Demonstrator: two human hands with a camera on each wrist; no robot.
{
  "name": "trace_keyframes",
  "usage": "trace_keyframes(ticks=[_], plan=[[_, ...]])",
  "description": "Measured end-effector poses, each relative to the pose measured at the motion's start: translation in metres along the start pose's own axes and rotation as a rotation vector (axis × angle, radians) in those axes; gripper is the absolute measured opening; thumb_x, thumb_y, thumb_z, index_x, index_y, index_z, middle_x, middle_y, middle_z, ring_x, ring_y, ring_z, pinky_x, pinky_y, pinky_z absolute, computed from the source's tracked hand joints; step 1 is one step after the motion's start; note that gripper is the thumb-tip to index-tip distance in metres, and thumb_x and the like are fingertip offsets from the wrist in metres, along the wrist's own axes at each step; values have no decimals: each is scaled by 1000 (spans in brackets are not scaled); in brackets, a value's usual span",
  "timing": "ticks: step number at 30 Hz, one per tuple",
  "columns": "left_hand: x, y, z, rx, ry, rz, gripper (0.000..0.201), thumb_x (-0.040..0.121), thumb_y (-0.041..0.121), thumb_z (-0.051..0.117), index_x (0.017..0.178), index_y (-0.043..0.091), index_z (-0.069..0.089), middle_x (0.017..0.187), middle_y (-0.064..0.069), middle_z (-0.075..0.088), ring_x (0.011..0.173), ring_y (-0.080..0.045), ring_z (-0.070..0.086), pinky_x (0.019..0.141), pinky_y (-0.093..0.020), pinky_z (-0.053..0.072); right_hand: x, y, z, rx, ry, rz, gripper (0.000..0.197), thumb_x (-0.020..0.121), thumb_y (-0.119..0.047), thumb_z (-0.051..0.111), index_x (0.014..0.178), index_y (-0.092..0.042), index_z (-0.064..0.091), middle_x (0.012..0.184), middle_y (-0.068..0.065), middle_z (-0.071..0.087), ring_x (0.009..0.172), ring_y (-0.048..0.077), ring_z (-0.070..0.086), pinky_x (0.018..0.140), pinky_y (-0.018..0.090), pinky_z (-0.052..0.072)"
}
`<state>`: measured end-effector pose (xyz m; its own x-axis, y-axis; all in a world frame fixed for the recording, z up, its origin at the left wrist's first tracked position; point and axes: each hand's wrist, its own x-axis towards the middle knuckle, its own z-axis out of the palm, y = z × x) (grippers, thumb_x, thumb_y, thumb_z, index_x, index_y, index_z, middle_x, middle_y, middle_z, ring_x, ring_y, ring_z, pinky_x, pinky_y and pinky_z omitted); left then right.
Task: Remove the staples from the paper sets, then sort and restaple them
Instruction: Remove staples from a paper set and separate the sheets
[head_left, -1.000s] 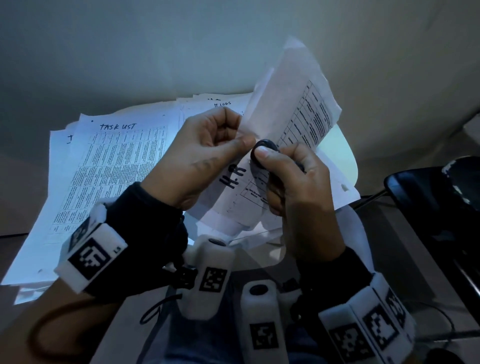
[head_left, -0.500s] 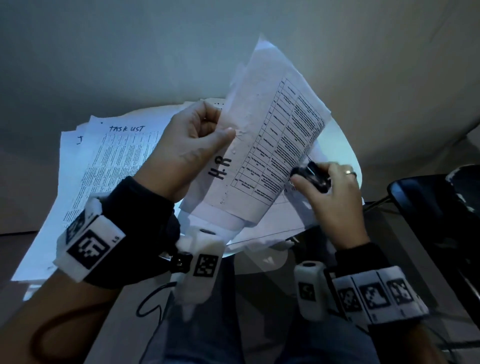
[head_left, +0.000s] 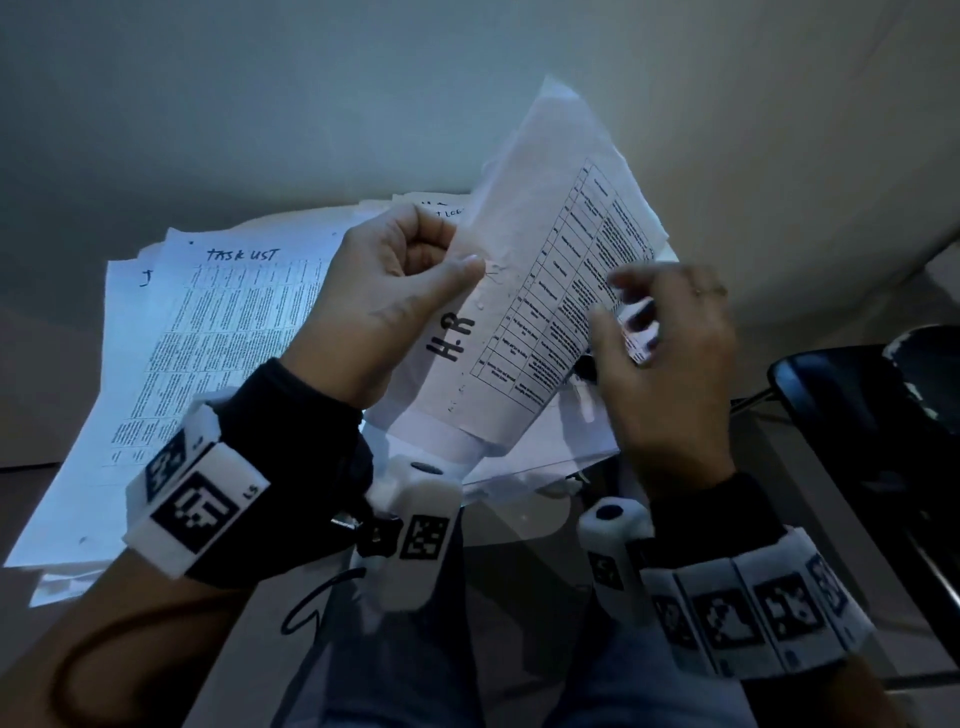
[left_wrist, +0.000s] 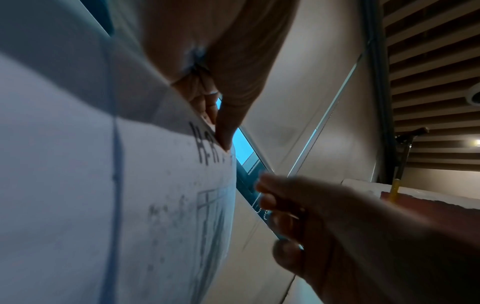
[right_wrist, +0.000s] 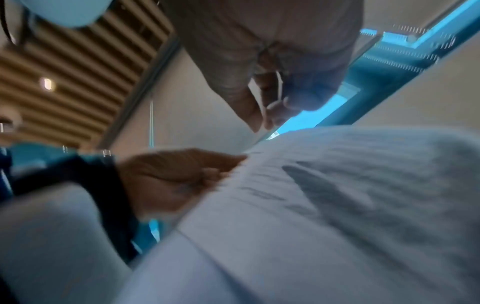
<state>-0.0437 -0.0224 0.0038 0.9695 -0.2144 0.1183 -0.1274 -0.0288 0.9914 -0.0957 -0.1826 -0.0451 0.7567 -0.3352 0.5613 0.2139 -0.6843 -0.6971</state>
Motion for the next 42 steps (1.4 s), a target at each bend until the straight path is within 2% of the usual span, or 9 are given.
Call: trace_keyframes(ticks=[2, 4, 8, 14, 20, 31, 35, 39, 42], plan=[[-3, 1, 4, -4, -7, 14, 10, 74, 10, 66, 81, 9, 59, 67, -2, 69, 60, -15, 64, 60, -27, 54, 3, -27, 3, 124, -57, -4, 7, 84, -19, 61, 82, -13, 62, 82, -2, 56, 66, 2, 48, 62, 12, 40], [-7, 3, 6, -11, -3, 35, 11, 74, 14, 64, 82, 9, 58, 68, -4, 69, 62, -18, 63, 61, -29, 53, 6, -46, 8, 277, -137, 123, 11, 84, -23, 64, 75, -17, 62, 64, -8, 56, 57, 1, 49, 58, 15, 42], [-14, 6, 7, -41, 18, 59, 9, 74, 14, 65, 81, 10, 59, 70, -6, 68, 65, -21, 63, 64, -32, 53, 10, -57, 11, 393, -184, 254, 14, 83, -17, 69, 70, -16, 63, 55, -11, 55, 53, 4, 52, 60, 24, 49], [-18, 9, 9, -99, -38, 50, 12, 72, 11, 67, 79, 8, 58, 66, -1, 69, 61, -12, 65, 60, -21, 53, 14, -59, 6, 455, -159, 291, 17, 83, -10, 66, 67, -14, 61, 57, -2, 57, 56, 9, 54, 59, 24, 48], [-19, 13, 12, -108, -71, 39, 12, 68, 11, 64, 77, 8, 57, 61, 2, 69, 55, -5, 63, 56, -15, 49, 18, -60, 6, 394, -235, 315, 21, 83, -19, 63, 63, -17, 54, 59, -3, 55, 61, 13, 53, 63, 32, 47], [-1, 10, 1, -30, 26, 69, 13, 82, 2, 64, 80, 13, 58, 62, 4, 69, 56, -8, 63, 59, -21, 53, 25, -45, -3, 420, -242, 384, 21, 86, -14, 52, 66, -19, 47, 62, -6, 49, 56, 11, 44, 56, 31, 42], [9, 13, -13, 61, 91, 95, 20, 75, 12, 66, 84, 22, 52, 59, 6, 65, 54, -6, 61, 57, -19, 50, 49, 5, -7, 226, -284, 405, 18, 82, -11, 53, 65, -15, 52, 66, 3, 59, 57, 12, 51, 61, 33, 45], [14, 14, -18, 149, 144, 137, 29, 81, 6, 66, 86, 25, 45, 59, 3, 60, 54, -9, 59, 57, -24, 49, 68, 44, 3, 71, -385, 402, 21, 79, 4, 51, 66, -12, 54, 68, 8, 63, 65, 22, 65, 58, 27, 50], [13, 13, -18, 203, 134, 174, 20, 75, 11, 67, 76, 24, 54, 65, 6, 59, 57, -5, 55, 58, -18, 46, 71, 63, 5, -150, -421, 313, 17, 80, 2, 51, 86, -5, 65, 91, 16, 68, 87, 34, 65, 78, 41, 53]])
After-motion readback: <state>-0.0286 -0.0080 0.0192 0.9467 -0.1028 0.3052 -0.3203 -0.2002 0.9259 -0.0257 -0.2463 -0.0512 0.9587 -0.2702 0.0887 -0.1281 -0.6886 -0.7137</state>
